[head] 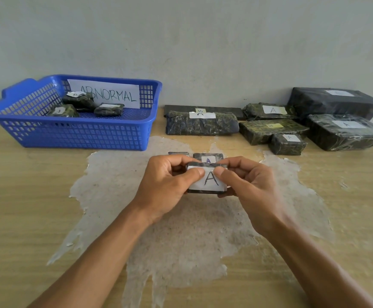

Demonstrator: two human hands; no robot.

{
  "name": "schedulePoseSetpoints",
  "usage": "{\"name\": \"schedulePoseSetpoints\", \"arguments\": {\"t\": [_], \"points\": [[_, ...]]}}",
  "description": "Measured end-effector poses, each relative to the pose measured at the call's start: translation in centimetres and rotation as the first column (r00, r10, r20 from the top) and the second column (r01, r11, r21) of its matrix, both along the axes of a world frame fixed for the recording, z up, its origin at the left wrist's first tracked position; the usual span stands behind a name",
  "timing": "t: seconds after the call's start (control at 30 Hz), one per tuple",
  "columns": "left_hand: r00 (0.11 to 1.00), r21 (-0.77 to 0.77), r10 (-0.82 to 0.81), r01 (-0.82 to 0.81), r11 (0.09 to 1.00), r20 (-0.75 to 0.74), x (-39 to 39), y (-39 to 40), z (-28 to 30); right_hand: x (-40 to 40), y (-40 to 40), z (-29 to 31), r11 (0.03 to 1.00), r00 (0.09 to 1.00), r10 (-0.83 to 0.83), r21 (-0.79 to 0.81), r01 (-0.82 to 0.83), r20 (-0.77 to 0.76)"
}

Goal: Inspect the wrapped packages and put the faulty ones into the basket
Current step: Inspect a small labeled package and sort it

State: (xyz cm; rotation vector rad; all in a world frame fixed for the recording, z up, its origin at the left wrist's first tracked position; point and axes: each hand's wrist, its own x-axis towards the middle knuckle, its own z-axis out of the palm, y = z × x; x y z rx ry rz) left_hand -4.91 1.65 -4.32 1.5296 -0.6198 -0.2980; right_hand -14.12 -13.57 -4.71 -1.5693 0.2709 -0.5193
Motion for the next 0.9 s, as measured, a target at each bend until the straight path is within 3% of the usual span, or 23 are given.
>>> {"name": "schedulePoseSetpoints", "arguments": {"t": [0.13, 0.3, 0.5, 0.67, 0.9], "points": [[1.0, -0.009, -0.001, 0.001, 1.0, 0.021, -0.06, 0.0, 0.01, 0.02, 0.12, 0.05, 1.0, 1.0, 0.012, -0.029, -0.013, -0.009], [0.998, -0.03, 0.009, -0.011, 0.999, -0.056, -0.15, -0.23, -0.26, 0.05, -0.05, 0.16, 0.998, 1.0, -0.012, -0.061, 0.014, 0.028], [0.998, -0.024, 0.058, -0.059, 0.998, -0.015, 0.05, -0.32, -0.31, -0.11, -0.12, 0.29, 1.0, 1.0, 0.001, -0.005, -0.002, -0.013], [0.992, -0.047, 0.1, -0.104, 0.993, -0.076, 0.24, -0.23, -0.19, -0.1, -0.25, 0.52, 0.999, 0.999, 0.031, 0.024, -0.031, -0.023], [0.979, -0.025, -0.148, 0.146, 0.989, -0.142, 0.1, 0.15, 0.2, -0.1, -0.75, 0.52, 0.997, 0.998, -0.066, 0.038, 0.067, -0.018]]}}
